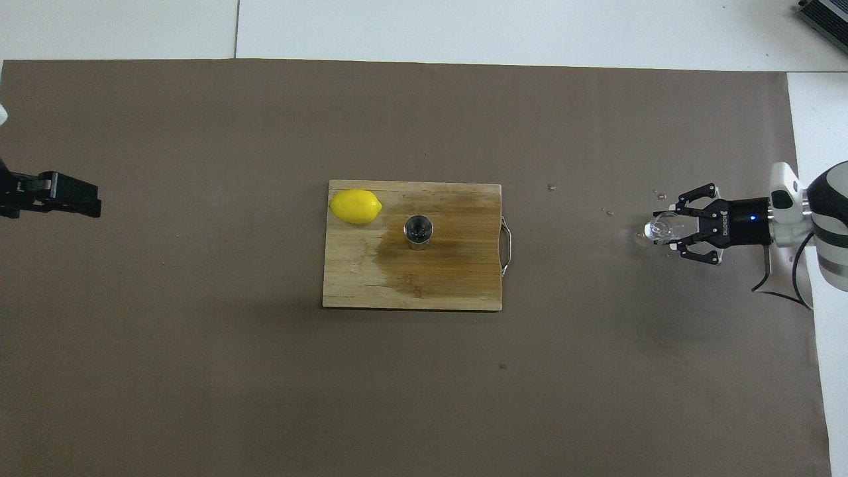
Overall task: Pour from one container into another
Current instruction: 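Carry the clear glass past the board and lower it onto the mat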
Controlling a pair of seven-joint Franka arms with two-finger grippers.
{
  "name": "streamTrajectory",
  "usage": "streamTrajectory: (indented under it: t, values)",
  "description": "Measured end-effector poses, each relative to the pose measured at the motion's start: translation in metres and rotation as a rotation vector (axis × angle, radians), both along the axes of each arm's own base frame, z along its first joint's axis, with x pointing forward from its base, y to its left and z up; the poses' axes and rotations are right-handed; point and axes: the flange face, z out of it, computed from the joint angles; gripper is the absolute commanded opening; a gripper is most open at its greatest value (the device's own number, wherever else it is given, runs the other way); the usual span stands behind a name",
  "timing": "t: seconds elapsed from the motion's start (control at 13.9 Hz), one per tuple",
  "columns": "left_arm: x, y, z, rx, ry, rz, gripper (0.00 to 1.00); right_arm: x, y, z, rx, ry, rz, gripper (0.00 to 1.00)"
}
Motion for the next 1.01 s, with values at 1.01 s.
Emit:
streamTrajectory:
  t: [1.01]
  values:
    - [0.0,0.0,0.0,0.0,0.0,0.0,1.0,-0.013,-0.017,-0.014,-0.002,-0.069,0.055,0.29]
